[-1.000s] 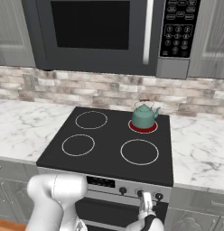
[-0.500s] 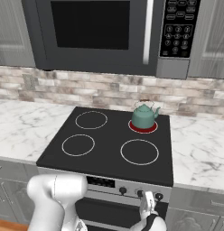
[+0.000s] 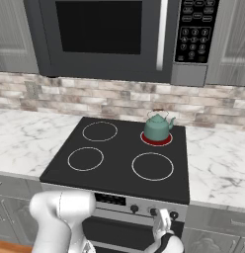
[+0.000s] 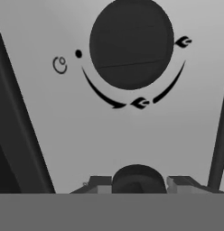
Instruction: Lower the heat of the kettle.
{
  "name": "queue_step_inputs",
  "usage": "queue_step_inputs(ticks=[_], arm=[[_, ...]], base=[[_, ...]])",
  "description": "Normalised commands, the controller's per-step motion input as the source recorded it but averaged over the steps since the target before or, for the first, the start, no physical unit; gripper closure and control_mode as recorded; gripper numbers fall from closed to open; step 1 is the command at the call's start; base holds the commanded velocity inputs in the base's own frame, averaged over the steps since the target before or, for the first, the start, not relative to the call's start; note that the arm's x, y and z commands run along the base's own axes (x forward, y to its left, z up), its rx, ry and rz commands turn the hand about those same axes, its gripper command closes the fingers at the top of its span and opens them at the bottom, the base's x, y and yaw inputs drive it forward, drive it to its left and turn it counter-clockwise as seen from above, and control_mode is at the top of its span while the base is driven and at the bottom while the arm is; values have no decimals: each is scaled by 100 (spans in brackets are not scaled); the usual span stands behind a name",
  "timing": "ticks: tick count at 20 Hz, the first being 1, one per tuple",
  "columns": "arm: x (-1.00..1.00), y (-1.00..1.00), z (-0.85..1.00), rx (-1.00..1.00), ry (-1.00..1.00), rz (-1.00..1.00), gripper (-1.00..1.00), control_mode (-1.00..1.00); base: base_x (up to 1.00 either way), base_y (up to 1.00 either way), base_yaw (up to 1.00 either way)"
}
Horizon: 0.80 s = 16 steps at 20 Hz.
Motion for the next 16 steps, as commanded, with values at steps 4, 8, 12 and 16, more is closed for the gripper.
queue_step_inputs(ticks=[4, 8, 12, 16], arm=[[0, 6, 0, 16, 18, 3, 100, -100], [0, 12, 0, 18, 16, 1, 100, -100], [0, 23, 0, 15, 15, 0, 100, -100], [0, 32, 0, 4, 9, 0, 100, -100]], base=[[0, 0, 0], [0, 0, 0], [0, 0, 0], [0, 0, 0]])
